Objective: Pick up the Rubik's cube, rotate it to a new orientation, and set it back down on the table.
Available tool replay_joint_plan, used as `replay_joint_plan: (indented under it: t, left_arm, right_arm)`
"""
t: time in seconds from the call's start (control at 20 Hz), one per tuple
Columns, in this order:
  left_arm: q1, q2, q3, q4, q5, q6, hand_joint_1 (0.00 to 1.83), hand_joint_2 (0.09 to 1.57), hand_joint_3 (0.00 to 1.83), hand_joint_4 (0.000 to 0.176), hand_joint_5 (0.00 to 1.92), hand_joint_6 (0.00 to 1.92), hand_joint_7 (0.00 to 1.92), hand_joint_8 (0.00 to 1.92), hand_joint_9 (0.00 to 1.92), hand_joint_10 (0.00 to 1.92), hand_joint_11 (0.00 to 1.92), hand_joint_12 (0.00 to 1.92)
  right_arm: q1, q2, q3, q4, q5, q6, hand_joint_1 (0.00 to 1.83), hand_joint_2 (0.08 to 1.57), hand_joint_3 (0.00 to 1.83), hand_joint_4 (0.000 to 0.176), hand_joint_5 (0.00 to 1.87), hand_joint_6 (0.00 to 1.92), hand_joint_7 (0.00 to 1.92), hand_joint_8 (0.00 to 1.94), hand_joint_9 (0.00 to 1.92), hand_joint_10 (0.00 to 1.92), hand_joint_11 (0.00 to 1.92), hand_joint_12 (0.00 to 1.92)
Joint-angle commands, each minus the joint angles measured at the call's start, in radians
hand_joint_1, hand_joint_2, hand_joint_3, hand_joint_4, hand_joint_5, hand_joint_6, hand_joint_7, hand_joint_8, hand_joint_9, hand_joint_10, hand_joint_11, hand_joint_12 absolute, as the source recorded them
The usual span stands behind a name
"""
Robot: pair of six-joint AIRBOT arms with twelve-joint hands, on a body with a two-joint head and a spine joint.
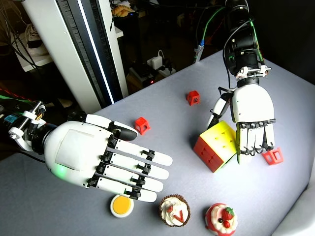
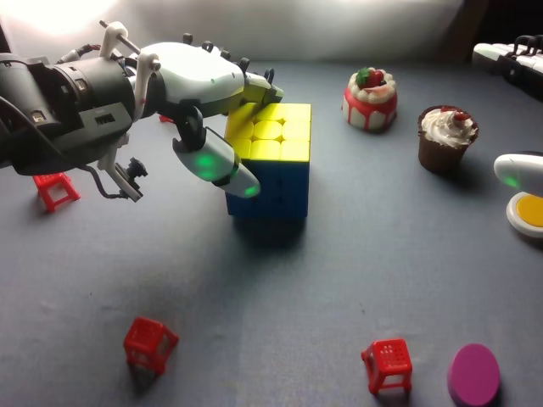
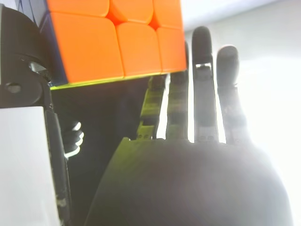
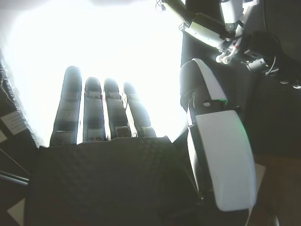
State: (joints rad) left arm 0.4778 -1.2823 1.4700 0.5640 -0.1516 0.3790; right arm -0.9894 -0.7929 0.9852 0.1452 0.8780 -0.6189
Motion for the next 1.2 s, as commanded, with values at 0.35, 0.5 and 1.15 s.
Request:
replay_joint_plan:
  t: [0.35, 0.5, 1.15]
  left_arm:
    - [-0.001, -0.008, -0.001, -0.009, -0.097, -0.002, 1.20, 1.20, 0.03, 0.000, 0.88, 1.92, 1.02, 1.92, 1.12, 1.92, 1.26, 1.92]
    - [0.002, -0.007, -0.003, -0.010, -0.114, 0.000, 1.14, 1.13, 0.36, 0.000, 1.12, 1.92, 1.31, 1.92, 1.39, 1.92, 1.49, 1.92]
    - [0.001, 0.039, -0.035, -0.077, -0.236, 0.020, 1.15, 0.86, 1.00, 0.000, 1.13, 1.92, 1.37, 1.92, 1.48, 1.92, 1.53, 1.92]
  right_arm:
    - [0.008, -0.002, -0.002, 0.012, 0.144, 0.006, 0.45, 1.30, 0.00, 0.000, 0.00, 0.00, 0.00, 0.00, 0.00, 0.00, 0.00, 0.82]
    - [0.008, -0.003, -0.002, 0.010, 0.155, 0.006, 0.50, 1.31, 0.00, 0.000, 0.00, 0.00, 0.00, 0.00, 0.00, 0.00, 0.00, 0.81]
    - [0.012, -0.026, 0.014, -0.028, 0.216, 0.006, 0.60, 1.42, 0.00, 0.000, 0.00, 0.00, 0.00, 0.00, 0.00, 0.00, 0.00, 0.30]
